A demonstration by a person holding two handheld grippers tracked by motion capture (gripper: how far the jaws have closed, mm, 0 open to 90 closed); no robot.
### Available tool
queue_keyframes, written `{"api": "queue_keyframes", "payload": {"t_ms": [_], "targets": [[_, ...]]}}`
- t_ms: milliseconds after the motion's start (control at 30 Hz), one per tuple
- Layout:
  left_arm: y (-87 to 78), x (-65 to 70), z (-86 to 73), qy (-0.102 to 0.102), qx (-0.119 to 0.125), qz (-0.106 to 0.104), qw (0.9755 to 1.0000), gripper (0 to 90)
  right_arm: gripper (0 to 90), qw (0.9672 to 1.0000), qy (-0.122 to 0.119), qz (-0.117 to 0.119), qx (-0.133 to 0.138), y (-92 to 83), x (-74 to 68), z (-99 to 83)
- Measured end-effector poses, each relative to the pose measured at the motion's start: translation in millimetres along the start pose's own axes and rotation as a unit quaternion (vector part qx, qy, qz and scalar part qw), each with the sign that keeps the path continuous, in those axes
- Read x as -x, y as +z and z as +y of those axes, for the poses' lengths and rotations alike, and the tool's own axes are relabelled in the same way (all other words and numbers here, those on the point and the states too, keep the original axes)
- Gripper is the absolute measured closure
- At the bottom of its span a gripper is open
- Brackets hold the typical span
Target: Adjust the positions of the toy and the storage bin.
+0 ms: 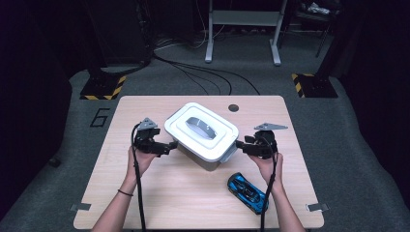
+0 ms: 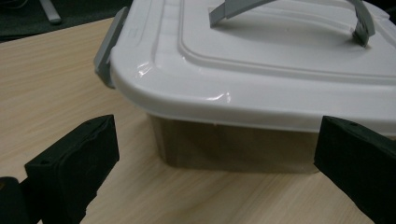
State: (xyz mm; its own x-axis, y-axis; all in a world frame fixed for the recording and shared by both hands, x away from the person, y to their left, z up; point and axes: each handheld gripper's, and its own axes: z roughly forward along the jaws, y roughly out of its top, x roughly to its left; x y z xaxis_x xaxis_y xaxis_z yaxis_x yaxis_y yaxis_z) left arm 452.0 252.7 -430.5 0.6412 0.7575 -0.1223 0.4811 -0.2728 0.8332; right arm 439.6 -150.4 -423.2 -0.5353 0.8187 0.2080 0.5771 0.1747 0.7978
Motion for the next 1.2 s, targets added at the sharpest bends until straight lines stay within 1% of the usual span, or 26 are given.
{"api": "queue_keyframes", "payload": {"t_ms": [33, 100, 167, 233, 300, 333, 367, 400, 467, 500, 533, 600, 633, 667, 733, 800, 833, 867, 900, 967, 1000, 1033, 1100, 1133, 1167, 1200], "targets": [[-2.4, -0.8, -3.1, 0.0, 0.0, 0.001, 1.0, 0.0, 38.1, 0.9999, -0.006, -0.007, 0.003, -2.1, -1.1, 1.1], [-8.0, -3.4, -14.2, 0.0, -0.003, 0.008, 1.0, 0.0, 29.2, 0.9998, -0.016, -0.012, 0.007, -4.5, -2.6, 2.8], [-10.9, -6.6, -24.3, 0.0, -0.007, 0.016, 0.9998, 0.0, 20.6, 0.9995, -0.028, -0.012, 0.01, -6.4, -5.3, 5.5], [-12.1, -10.2, -37.1, -0.012, -0.011, 0.023, 0.9996, 0.0, 13.1, 0.9992, -0.037, -0.013, 0.008, -6.5, -8.3, 8.4], [-12.3, -14.1, -50.2, -0.019, -0.02, 0.029, 0.9992, 0.0, 12.1, 0.9991, -0.042, -0.006, 0.006, -5.5, -10.2, 11.3], [-11.6, -16.7, -58.6, -0.021, -0.023, 0.035, 0.9989, 0.0, 9.5, 0.999, -0.045, -0.006, 0.006, -4.8, -11.7, 13.1], [-11.9, -18.8, -63.2, -0.026, -0.029, 0.033, 0.9987, 0.0, 7.8, 0.9987, -0.051, -0.003, 0.003, -3.6, -13.4, 15.4], [-11.0, -21.2, -69.8, -0.03, -0.029, 0.037, 0.9985, 0.0, 7.6, 0.9987, -0.051, -0.002, 0.002, -3.0, -14.9, 16.7], [-9.3, -26.4, -82.3, -0.036, -0.042, 0.047, 0.9974, 0.0, 6.8, 0.9978, -0.065, -0.005, 0.0, -0.6, -19.7, 20.7], [-8.4, -28.4, -85.6, -0.035, -0.046, 0.052, 0.997, 0.0, 6.8, 0.9972, -0.074, -0.002, -0.004, 1.2, -23.1, 23.6], [-7.2, -30.7, -91.3, -0.037, -0.047, 0.065, 0.9961, 0.0, 6.8, 0.9967, -0.08, -0.001, -0.006, 2.5, -25.4, 25.5], [-6.2, -34.7, -98.5, -0.039, -0.051, 0.075, 0.9952, 0.0, 10.2, 0.9954, -0.096, 0.003, -0.008, 5.5, -33.0, 31.1], [-6.0, -36.6, -100.5, -0.038, -0.055, 0.074, 0.995, 0.0, 12.6, 0.9941, -0.108, 0.009, -0.007, 8.0, -37.8, 34.9], [-5.1, -39.3, -103.1, -0.041, -0.061, 0.074, 0.9946, 0.0, 13.8, 0.9933, -0.115, 0.009, -0.006, 9.5, -41.2, 37.1], [-4.4, -43.2, -106.5, -0.044, -0.057, 0.08, 0.9942, 0.0, 17.9, 0.9909, -0.134, 0.016, -0.005, 14.7, -50.1, 43.7], [-4.9, -45.7, -109.4, -0.031, -0.054, 0.094, 0.9937, 0.0, 22.7, 0.9883, -0.152, 0.016, -0.003, 22.2, -60.8, 51.4], [-4.4, -46.5, -110.8, -0.033, -0.053, 0.097, 0.9934, 0.0, 24.3, 0.9865, -0.163, 0.018, -0.005, 25.7, -64.7, 55.2], [-2.9, -48.8, -113.0, -0.037, -0.053, 0.097, 0.9932, 0.0, 25.1, 0.9856, -0.168, 0.018, -0.007, 28.7, -67.5, 58.5], [-3.1, -49.8, -112.7, -0.041, -0.058, 0.094, 0.9931, 0.0, 26.7, 0.9849, -0.171, 0.024, -0.006, 33.6, -72.0, 63.5], [-4.6, -50.4, -112.7, -0.04, -0.06, 0.09, 0.9933, 0.0, 28.3, 0.9836, -0.178, 0.028, -0.008, 42.3, -78.6, 71.7], [-3.7, -51.0, -113.1, -0.036, -0.062, 0.089, 0.9935, 0.0, 29.3, 0.9832, -0.18, 0.027, -0.007, 45.5, -81.4, 74.7], [-3.1, -51.2, -112.9, -0.036, -0.072, 0.084, 0.9932, 0.0, 31.7, 0.9826, -0.184, 0.027, -0.007, 50.3, -85.7, 78.5], [-2.4, -50.9, -112.4, -0.022, -0.087, 0.086, 0.9923, 0.0, 34.1, 0.9806, -0.195, 0.014, -0.015, 58.4, -91.4, 84.2], [-1.1, -49.8, -112.9, -0.022, -0.082, 0.091, 0.9922, 0.0, 38.3, 0.9789, -0.203, 0.005, -0.019, 62.3, -93.6, 86.3], [-1.1, -49.8, -112.6, -0.016, -0.086, 0.092, 0.9919, 0.0, 41.9, 0.9791, -0.202, -0.003, -0.026, 66.0, -96.3, 87.7], [0.4, -48.2, -112.9, -0.011, -0.086, 0.1, 0.9913, 0.0, 42.7, 0.9785, -0.204, 0.002, -0.031, 68.8, -97.0, 88.9]]}}
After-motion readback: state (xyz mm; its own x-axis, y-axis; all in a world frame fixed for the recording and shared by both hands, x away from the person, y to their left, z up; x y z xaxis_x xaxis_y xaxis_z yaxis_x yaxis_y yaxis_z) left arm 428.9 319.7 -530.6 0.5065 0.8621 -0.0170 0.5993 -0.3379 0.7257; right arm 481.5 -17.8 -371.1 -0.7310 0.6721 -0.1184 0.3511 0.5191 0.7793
